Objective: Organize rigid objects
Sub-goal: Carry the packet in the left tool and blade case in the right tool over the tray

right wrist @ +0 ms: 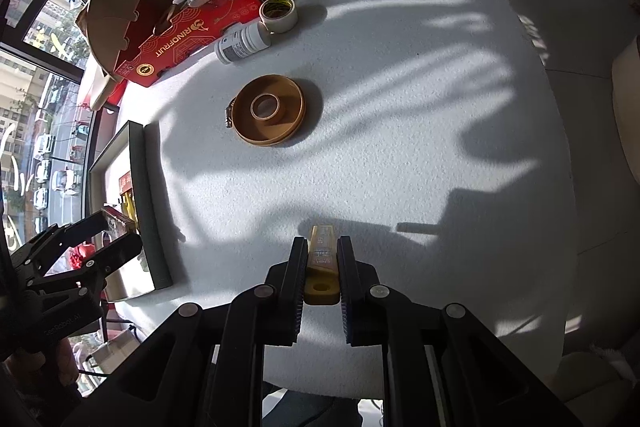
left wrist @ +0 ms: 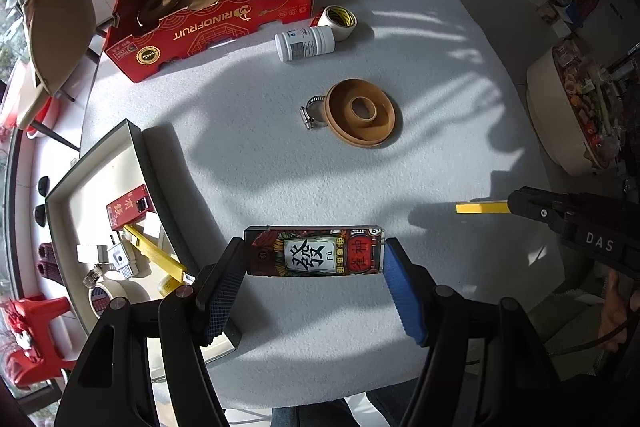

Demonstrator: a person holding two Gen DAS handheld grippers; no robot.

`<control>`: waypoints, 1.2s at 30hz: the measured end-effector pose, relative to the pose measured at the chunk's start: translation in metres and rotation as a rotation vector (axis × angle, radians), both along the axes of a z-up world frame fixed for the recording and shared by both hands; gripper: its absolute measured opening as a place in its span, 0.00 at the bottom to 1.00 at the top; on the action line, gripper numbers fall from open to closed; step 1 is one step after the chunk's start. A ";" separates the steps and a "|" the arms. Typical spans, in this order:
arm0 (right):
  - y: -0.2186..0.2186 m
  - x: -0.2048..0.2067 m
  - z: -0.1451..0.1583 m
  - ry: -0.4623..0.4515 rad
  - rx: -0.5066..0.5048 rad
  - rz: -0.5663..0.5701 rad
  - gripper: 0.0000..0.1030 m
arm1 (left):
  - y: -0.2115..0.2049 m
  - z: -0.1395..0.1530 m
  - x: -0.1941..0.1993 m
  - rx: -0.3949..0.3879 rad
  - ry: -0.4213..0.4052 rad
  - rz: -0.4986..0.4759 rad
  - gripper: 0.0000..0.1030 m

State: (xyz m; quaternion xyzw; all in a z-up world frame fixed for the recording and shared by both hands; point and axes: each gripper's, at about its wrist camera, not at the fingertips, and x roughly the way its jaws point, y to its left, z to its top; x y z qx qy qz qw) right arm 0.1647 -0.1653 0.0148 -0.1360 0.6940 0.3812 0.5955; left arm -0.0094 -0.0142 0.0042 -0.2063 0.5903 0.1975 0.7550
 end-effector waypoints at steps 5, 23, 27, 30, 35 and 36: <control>0.016 -0.009 0.008 -0.028 0.037 0.062 0.15 | 0.012 0.010 -0.018 0.013 -0.028 0.074 0.70; 0.074 -0.064 0.037 -0.108 0.049 0.129 0.15 | 0.073 0.014 -0.097 0.015 -0.072 0.241 0.70; 0.091 -0.086 0.047 -0.113 0.052 0.103 0.15 | 0.091 0.013 -0.114 0.014 -0.092 0.225 0.70; 0.107 -0.104 0.054 -0.116 0.055 0.098 0.15 | 0.103 0.013 -0.132 0.023 -0.107 0.228 0.70; 0.134 -0.143 0.072 -0.123 0.090 0.134 0.15 | 0.122 0.014 -0.168 0.051 -0.122 0.253 0.70; 0.140 -0.151 0.074 -0.117 0.100 0.143 0.15 | 0.125 0.013 -0.174 0.056 -0.120 0.256 0.70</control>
